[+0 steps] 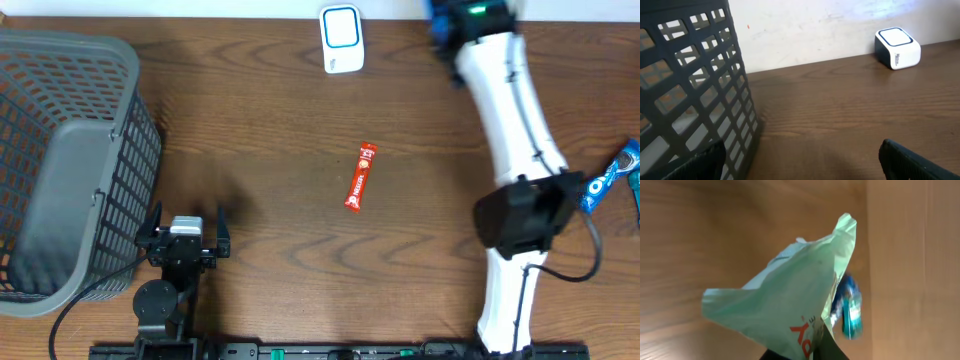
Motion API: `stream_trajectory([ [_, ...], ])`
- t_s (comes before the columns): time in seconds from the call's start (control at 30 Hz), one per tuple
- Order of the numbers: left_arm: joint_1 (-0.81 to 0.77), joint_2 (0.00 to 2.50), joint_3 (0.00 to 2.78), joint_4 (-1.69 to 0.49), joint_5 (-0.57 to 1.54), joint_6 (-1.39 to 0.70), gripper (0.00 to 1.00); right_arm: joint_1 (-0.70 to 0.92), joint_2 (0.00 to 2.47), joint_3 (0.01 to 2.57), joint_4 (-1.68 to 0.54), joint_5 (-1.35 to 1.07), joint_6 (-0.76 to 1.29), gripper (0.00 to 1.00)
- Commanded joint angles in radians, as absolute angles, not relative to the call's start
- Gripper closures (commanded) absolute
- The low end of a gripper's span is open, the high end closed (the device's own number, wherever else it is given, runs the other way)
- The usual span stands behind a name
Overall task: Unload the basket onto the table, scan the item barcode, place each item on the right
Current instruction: 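Carry the wipes pack to the right table edge and release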
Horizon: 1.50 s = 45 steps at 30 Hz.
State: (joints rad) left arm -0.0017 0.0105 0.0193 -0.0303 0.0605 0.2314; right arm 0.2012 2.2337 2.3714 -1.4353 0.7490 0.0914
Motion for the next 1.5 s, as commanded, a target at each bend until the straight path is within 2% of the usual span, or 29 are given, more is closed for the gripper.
stream_trajectory([
  [0.0, 0.002, 0.005, 0.004, -0.067, 0.059, 0.219, 0.02, 0.056, 2.253, 2.341, -1.441, 0.696, 0.248, 0.99],
  [0.3, 0.002, 0.005, 0.004, -0.067, 0.059, 0.219, 0.02, -0.268, 2.281, 2.128, -1.244, 0.365, 0.347, 0.99],
  [0.57, 0.002, 0.005, 0.004, -0.067, 0.059, 0.219, 0.02, -0.443, 2.281, 1.885, -1.013, 0.329, 0.376, 0.98],
  [0.6, 0.002, 0.005, 0.004, -0.067, 0.059, 0.219, 0.02, -0.457, 2.281, 1.872, -0.999, 0.311, 0.382, 0.93],
  [0.63, 0.002, 0.005, 0.004, -0.067, 0.059, 0.219, 0.02, -0.473, 2.281, 1.866, -0.988, 0.273, 0.381, 0.75],
  [0.67, 0.002, 0.005, 0.004, -0.067, 0.059, 0.219, 0.02, -0.484, 2.281, 1.866, -0.982, 0.233, 0.381, 0.62],
  [0.7, 0.002, 0.005, 0.004, -0.067, 0.059, 0.219, 0.02, -0.494, 2.28, 1.869, -0.979, 0.187, 0.381, 0.55],
  [0.8, 0.002, 0.005, 0.004, -0.067, 0.059, 0.219, 0.02, -0.508, 2.271, 1.921, -1.028, 0.078, 0.365, 0.53],
  [0.9, 0.002, 0.005, 0.004, -0.067, 0.059, 0.219, 0.02, -0.495, 2.249, 2.017, -1.122, 0.072, 0.366, 0.53],
  [1.07, 0.002, 0.005, 0.004, -0.067, 0.059, 0.219, 0.02, -0.419, 2.156, 2.151, -1.271, 0.018, 0.366, 0.62],
  [1.17, 0.002, 0.005, 0.004, -0.067, 0.059, 0.219, 0.02, -0.338, 2.083, 2.153, -1.312, 0.009, 0.37, 0.59],
  [1.33, 0.002, 0.005, 0.004, -0.067, 0.059, 0.219, 0.02, -0.161, 2.019, 2.152, -1.39, -0.005, 0.406, 0.46],
  [1.43, 0.002, 0.005, 0.004, -0.067, 0.059, 0.219, 0.02, -0.017, 2.028, 2.141, -1.419, -0.13, 0.411, 0.6],
  [1.47, 0.002, 0.005, 0.004, -0.067, 0.059, 0.219, 0.02, 0.023, 2.033, 2.134, -1.418, -0.141, 0.411, 0.61],
])
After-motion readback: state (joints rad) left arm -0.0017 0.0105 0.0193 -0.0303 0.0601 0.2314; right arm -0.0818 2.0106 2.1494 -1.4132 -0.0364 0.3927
